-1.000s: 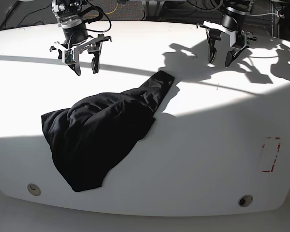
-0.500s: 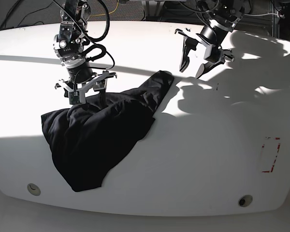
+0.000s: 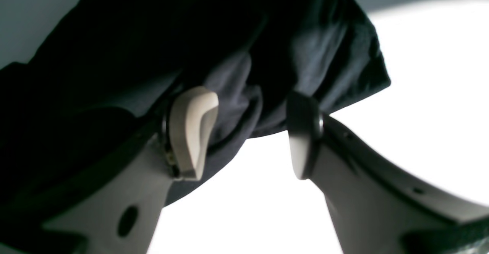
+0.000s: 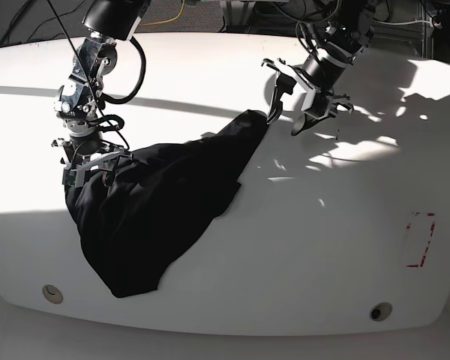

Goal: Layout the t-shirt on the table in an organized manner, then fold the t-shirt properly
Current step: 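Grasp the black t-shirt edges with both grippers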

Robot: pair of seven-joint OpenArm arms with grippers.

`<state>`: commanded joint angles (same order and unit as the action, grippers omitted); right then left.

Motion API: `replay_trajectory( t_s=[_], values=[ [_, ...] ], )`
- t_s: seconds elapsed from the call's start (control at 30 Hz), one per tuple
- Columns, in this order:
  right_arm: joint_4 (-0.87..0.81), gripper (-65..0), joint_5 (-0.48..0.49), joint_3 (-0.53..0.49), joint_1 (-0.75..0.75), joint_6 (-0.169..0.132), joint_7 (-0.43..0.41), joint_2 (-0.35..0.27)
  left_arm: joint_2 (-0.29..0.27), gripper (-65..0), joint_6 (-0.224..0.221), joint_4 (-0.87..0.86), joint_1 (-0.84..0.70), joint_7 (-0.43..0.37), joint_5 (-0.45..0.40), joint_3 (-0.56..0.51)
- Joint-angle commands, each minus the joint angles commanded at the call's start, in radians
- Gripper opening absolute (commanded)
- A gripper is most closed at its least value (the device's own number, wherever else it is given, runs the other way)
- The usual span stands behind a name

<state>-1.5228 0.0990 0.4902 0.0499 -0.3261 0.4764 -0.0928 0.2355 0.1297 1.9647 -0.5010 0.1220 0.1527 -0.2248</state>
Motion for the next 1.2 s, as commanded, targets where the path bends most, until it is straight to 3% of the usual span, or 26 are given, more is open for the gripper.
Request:
replay_trajectory(
  t_s=[0.3, 0.5, 0.67, 1.0, 1.2],
  values=[
    [0.226, -33.1, 0.002, 0.006, 0.132, 0.000, -0.005, -0.095, 0.000, -36.4, 0.000, -0.002, -0.005, 0.000, 0.000, 0.005],
    [0.379, -33.1, -0.005, 0.114, 0.229, 0.000, -0.034, -0.138, 0.000, -36.4, 0.000, -0.002, -0.008, 0.000, 0.000, 0.008],
    [0.457, -33.1, -0.008, 0.121, 0.273, 0.000, -0.075, -0.201, 0.000, -36.4, 0.000, -0.002, -0.014, 0.000, 0.000, 0.008],
    [0.592, -33.1, 0.002, 0.121, 0.305, 0.000, -0.124, -0.264, 0.000, -36.4, 0.000, -0.002, -0.015, 0.000, -0.002, 0.005],
    [0.640, -33.1, 0.002, 0.121, 0.302, -0.002, -0.152, -0.258, 0.000, -36.4, 0.000, -0.002, -0.014, 0.000, -0.002, 0.003]
  ],
)
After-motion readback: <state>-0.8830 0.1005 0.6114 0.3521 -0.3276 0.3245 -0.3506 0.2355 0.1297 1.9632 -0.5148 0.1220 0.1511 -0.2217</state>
